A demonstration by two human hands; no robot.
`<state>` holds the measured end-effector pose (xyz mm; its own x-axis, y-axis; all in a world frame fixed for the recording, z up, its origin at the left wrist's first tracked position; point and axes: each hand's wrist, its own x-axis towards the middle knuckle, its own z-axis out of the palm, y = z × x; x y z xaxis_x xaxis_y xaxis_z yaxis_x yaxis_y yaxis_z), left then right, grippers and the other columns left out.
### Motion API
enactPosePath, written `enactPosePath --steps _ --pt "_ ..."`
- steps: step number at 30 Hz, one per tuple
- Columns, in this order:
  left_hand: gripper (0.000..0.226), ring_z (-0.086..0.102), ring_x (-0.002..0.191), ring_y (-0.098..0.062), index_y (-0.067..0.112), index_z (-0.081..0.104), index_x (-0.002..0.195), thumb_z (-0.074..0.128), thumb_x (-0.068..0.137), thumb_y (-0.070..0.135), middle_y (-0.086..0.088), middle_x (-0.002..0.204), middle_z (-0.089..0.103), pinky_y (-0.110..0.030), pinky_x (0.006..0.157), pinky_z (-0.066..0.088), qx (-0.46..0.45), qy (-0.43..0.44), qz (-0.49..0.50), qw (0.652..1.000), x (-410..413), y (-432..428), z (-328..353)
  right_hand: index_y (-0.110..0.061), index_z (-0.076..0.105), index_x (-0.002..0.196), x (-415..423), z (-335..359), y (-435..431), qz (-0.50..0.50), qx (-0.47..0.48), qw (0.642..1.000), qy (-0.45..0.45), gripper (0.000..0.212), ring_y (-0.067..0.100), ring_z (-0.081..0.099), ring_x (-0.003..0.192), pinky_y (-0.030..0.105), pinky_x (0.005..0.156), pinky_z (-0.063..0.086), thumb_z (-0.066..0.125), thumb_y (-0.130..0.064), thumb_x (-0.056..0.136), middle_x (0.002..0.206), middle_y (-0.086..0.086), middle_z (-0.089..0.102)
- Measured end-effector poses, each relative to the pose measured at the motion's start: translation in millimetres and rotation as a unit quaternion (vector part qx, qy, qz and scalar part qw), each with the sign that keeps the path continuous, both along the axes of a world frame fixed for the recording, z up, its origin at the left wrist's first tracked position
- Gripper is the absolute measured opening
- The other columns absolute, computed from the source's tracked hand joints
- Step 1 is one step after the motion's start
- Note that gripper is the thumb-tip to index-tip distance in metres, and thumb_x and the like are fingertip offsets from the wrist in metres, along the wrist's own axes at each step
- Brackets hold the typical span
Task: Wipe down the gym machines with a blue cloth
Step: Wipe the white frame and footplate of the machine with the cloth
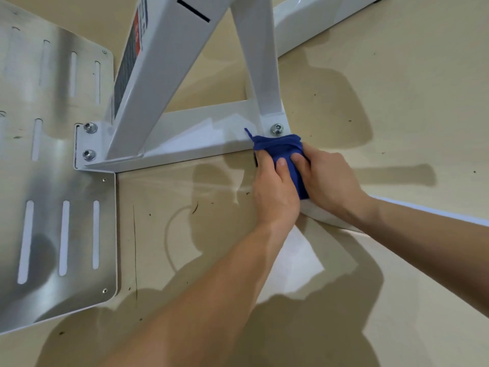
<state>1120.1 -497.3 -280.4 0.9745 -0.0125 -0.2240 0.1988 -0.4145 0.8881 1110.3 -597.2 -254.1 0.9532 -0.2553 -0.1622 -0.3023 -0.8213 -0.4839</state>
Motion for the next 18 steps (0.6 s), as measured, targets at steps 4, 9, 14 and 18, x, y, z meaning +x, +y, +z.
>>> enactPosePath --steps 4,9,14,18 --pt "0.026 0.052 0.084 -0.016 0.013 0.054 0.12 0.038 0.104 0.025 0.002 0.098 0.063 -0.021 0.068 0.03 -0.004 -0.004 0.025 1.0 10.3 0.2 1.4 -0.014 0.06 0.103 16.1 1.4 0.8 0.0 0.029 0.999 -0.019 0.032 0.031 0.056 0.079 0.038 0.068 0.041 0.037 -0.035 0.104 0.088 0.007 0.067" --pt "0.032 0.057 0.091 -0.028 0.011 0.052 0.128 0.04 0.104 0.029 -0.008 0.106 0.067 -0.024 0.067 0.027 0.027 0.01 0.019 0.999 -12.3 2.4 1.1 -0.022 0.05 0.079 -1.2 9.2 -10.4 0.045 -0.051 0.997 0.025 0.034 0.03 0.049 0.069 0.035 0.058 0.028 0.034 -0.038 0.104 0.069 0.001 0.055" --pt "0.047 0.057 0.104 -0.023 0.018 0.033 0.148 0.042 0.103 0.03 -0.002 0.122 0.061 -0.025 0.079 0.037 -0.031 0.085 -0.006 0.996 -77.2 -13.2 9.3 -0.02 0.049 0.081 -40.7 14.7 -31.1 0.077 -0.111 0.99 0.049 0.033 0.027 0.05 0.062 0.036 0.053 0.032 0.035 -0.04 0.102 0.064 -0.002 0.056" --pt "0.039 0.057 0.098 -0.025 0.013 0.039 0.139 0.042 0.102 0.027 -0.004 0.115 0.062 -0.028 0.075 0.037 -0.04 0.071 0.029 0.996 -67.6 -16.1 10.1 -0.025 0.05 0.069 -44.9 20.8 -36.0 0.057 -0.025 0.998 0.032 0.031 0.021 0.048 0.058 0.025 0.052 0.033 0.047 -0.034 0.098 0.055 -0.006 0.054"
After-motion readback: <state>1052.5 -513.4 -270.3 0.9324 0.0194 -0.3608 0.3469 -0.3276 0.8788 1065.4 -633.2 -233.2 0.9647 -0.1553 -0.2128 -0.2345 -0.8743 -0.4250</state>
